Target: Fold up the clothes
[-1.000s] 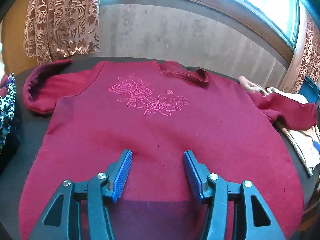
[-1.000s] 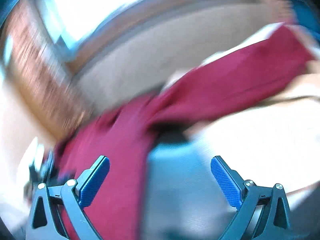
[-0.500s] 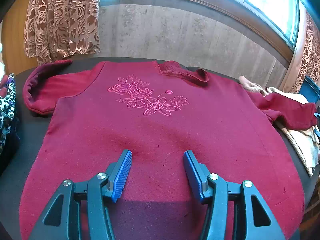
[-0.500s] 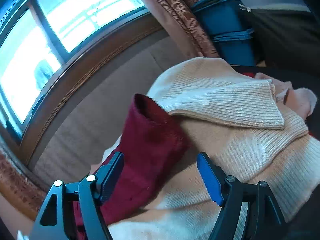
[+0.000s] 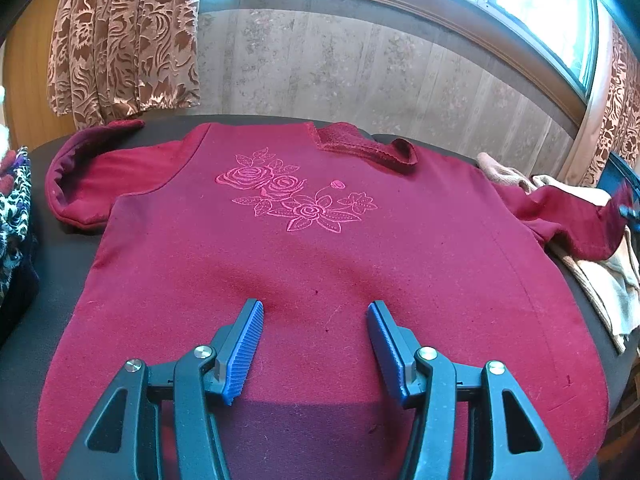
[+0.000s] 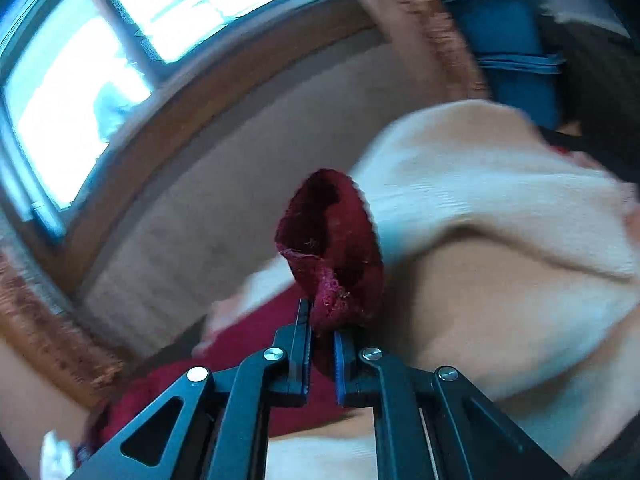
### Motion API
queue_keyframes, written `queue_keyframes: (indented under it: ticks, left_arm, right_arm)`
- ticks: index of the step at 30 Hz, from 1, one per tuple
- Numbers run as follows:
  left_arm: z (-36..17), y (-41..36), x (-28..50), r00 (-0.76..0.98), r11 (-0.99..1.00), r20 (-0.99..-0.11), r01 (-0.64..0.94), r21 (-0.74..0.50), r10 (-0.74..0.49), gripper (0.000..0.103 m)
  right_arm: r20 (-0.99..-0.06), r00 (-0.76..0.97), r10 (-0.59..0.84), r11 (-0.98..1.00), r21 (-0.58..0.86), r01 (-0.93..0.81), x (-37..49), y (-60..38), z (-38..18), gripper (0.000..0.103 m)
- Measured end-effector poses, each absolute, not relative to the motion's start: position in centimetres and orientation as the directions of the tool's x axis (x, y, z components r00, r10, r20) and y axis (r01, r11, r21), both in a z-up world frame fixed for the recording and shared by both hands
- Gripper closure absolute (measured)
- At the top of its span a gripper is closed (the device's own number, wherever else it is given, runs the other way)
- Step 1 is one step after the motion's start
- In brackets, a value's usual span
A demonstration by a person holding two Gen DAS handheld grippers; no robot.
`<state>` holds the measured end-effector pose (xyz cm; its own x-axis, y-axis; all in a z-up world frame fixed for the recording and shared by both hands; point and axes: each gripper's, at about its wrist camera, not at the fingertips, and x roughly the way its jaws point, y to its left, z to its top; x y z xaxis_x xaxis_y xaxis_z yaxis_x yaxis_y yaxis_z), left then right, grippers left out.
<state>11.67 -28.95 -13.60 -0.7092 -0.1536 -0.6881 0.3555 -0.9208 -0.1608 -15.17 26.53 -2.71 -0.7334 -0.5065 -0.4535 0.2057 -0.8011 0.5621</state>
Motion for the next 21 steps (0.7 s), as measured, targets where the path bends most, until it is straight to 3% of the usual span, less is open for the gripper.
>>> queue_keyframes:
  ticks: [9, 14, 18, 21]
  left_arm:
    - [-13.5, -29.0, 11.7, -0.713, -0.919, -0.686, 0.355, -0.172, -0.147, 0.048]
    - [-13.5, -29.3, 11.9, -0.721, -0.915, -0.681, 0.351, -0.201, -0.127, 0.048]
    - [-13.5, -29.7, 12.1, -0.731, -0.909, -0.674, 0.346, -0.232, -0.107, 0.048]
    - [-13.6, -29.7, 12.1, -0.734, -0.907, -0.672, 0.345, -0.241, -0.101, 0.048]
  right_arm:
    - [-0.383, -0.503, -0.775, -0.6, 0.696, 0.395, -14.7, 9.9, -2.9, 0.094]
    - [-0.451, -0.332, -0.829, -0.56, 0.664, 0.496, -10.7, -0.1, -6.1, 0.093]
    - [-0.555, -0.269, -0.787, -0.593, 0.561, 0.578, -7.5, -5.3, -9.4, 0.08]
    - [-0.574, -0.293, -0.764, -0.613, 0.505, 0.608, -5.9, -4.9, -9.8, 0.059]
